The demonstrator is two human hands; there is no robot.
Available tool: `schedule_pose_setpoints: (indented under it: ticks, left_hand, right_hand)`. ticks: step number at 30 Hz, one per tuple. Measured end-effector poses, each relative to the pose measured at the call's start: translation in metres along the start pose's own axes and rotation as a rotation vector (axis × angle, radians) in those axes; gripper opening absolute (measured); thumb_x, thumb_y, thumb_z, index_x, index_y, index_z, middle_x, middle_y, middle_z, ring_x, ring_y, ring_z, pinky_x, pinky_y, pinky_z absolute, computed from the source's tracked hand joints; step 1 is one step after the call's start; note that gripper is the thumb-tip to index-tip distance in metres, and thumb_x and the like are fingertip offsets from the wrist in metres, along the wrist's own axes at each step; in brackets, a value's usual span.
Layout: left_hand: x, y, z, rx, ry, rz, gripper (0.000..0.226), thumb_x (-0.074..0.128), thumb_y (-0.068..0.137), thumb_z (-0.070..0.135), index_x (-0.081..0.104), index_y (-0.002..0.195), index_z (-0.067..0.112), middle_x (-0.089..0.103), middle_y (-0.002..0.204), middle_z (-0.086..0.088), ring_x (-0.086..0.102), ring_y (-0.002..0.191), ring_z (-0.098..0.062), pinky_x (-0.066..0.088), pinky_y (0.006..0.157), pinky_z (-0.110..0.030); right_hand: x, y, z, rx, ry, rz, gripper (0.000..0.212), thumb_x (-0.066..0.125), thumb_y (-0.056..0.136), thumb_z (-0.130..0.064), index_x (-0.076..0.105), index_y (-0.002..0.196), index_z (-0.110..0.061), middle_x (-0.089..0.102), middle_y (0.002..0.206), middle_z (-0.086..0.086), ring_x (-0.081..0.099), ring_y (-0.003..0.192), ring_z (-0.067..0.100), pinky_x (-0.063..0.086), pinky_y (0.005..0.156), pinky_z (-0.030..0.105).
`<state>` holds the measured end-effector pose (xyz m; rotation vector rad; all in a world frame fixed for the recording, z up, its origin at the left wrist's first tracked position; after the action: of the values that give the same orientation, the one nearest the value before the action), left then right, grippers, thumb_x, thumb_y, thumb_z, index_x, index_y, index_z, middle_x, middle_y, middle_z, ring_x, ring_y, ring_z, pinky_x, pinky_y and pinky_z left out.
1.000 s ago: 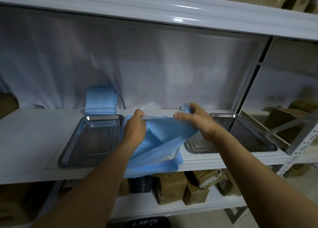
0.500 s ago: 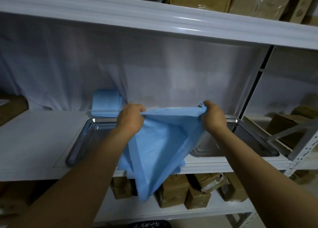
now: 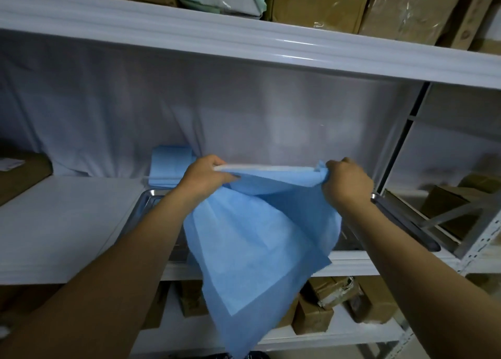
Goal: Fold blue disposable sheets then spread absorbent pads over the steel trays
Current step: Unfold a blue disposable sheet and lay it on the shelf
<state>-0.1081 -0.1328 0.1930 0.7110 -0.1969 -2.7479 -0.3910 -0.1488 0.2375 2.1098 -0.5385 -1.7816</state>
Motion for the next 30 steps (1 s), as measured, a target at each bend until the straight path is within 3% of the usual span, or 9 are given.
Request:
schedule_pose_setpoints:
  ticks: [4, 9, 12, 14, 18, 21, 23, 27, 30]
  left_hand:
    - [-0.002, 0.000, 0.006, 0.088, 0.363, -0.034, 0.017, 0.075, 0.074, 0.021, 0.062, 0.085, 0.019, 0.064, 0.087, -0.005, 0.062, 0.084, -0.023, 0.044, 0.066, -0.024]
    - [-0.018, 0.008, 0.000, 0.051, 0.438, 0.075, 0.010, 0.054, 0.091, 0.017, 0.064, 0.092, 0.016, 0.063, 0.097, -0.012, 0.058, 0.091, -0.030, 0.041, 0.071, -0.029]
    - [-0.023, 0.007, -0.008, 0.019, 0.310, 0.078, 0.018, 0.047, 0.090, 0.004, 0.062, 0.096, 0.011, 0.060, 0.095, -0.013, 0.054, 0.086, -0.025, 0.037, 0.069, -0.025]
    - [-0.015, 0.003, -0.004, 0.039, 0.216, 0.012, 0.015, 0.049, 0.090, 0.006, 0.062, 0.095, 0.010, 0.061, 0.096, -0.012, 0.056, 0.088, -0.024, 0.039, 0.071, -0.023]
    - [0.002, -0.014, 0.007, 0.075, 0.079, -0.163, 0.016, 0.070, 0.083, 0.021, 0.066, 0.098, 0.021, 0.065, 0.096, 0.001, 0.060, 0.091, -0.016, 0.042, 0.079, -0.022]
    - [0.004, -0.014, 0.001, 0.076, 0.269, -0.242, 0.033, 0.080, 0.073, 0.029, 0.068, 0.101, 0.018, 0.063, 0.094, 0.003, 0.059, 0.089, -0.015, 0.041, 0.074, -0.022]
    - [0.003, -0.010, -0.005, 0.057, 0.414, -0.254, 0.029, 0.077, 0.075, 0.031, 0.068, 0.097, 0.014, 0.061, 0.090, 0.001, 0.056, 0.084, -0.015, 0.041, 0.065, -0.024]
    - [0.003, 0.004, -0.004, 0.047, 0.697, -0.246, 0.029, 0.063, 0.086, 0.031, 0.065, 0.109, 0.013, 0.063, 0.108, -0.008, 0.058, 0.101, -0.025, 0.041, 0.077, -0.026]
    - [-0.015, 0.023, 0.007, 0.036, 0.640, -0.079, 0.030, 0.053, 0.092, 0.030, 0.062, 0.117, 0.015, 0.061, 0.122, -0.013, 0.056, 0.112, -0.031, 0.041, 0.082, -0.028]
  right_hand:
    - [-0.007, 0.005, 0.015, 0.125, 0.290, 0.038, 0.021, 0.045, 0.088, -0.002, 0.055, 0.107, -0.003, 0.062, 0.104, 0.020, 0.058, 0.093, 0.038, 0.035, 0.067, 0.033]
    - [0.015, 0.006, -0.006, 0.084, 0.691, -0.239, 0.026, 0.052, 0.089, -0.007, 0.053, 0.115, -0.002, 0.060, 0.113, 0.018, 0.056, 0.094, 0.032, 0.044, 0.076, 0.033]
    - [0.026, -0.005, -0.017, -0.045, 0.364, -0.436, 0.051, 0.076, 0.075, -0.024, 0.049, 0.117, -0.012, 0.055, 0.106, 0.004, 0.055, 0.098, 0.028, 0.044, 0.079, 0.032]
    - [0.022, -0.004, -0.016, -0.127, -0.011, -0.337, 0.043, 0.069, 0.078, -0.022, 0.052, 0.116, -0.012, 0.059, 0.110, 0.006, 0.057, 0.102, 0.031, 0.043, 0.078, 0.032]
    - [-0.016, -0.003, -0.001, -0.022, -0.146, 0.008, 0.032, 0.053, 0.086, -0.027, 0.058, 0.115, -0.013, 0.054, 0.112, 0.012, 0.055, 0.105, 0.033, 0.043, 0.078, 0.034]
    - [-0.009, 0.002, 0.017, 0.066, -0.263, -0.096, 0.040, 0.044, 0.089, -0.039, 0.054, 0.121, -0.017, 0.055, 0.116, 0.013, 0.055, 0.109, 0.033, 0.043, 0.083, 0.036]
    - [0.016, 0.001, 0.023, 0.157, -0.003, -0.256, 0.035, 0.043, 0.091, -0.032, 0.058, 0.114, -0.009, 0.065, 0.107, 0.017, 0.063, 0.097, 0.034, 0.047, 0.079, 0.036]
    - [0.041, 0.004, 0.007, 0.437, 1.168, -0.270, 0.015, 0.047, 0.094, -0.007, 0.058, 0.103, -0.003, 0.062, 0.072, 0.019, 0.061, 0.049, 0.027, 0.052, 0.041, 0.027]
    - [0.028, 0.020, -0.006, 0.429, 1.483, -0.118, 0.021, 0.052, 0.094, -0.008, 0.059, 0.113, -0.005, 0.064, 0.088, 0.014, 0.063, 0.061, 0.026, 0.060, 0.054, 0.029]
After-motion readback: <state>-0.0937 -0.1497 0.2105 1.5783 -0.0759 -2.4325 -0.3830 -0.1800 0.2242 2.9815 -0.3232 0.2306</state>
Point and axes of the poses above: each hand's wrist, its own y-axis towards the middle knuckle, its own x-axis out of the palm, z = x × y, the point moved 10 cm from there along y, towards the middle knuckle
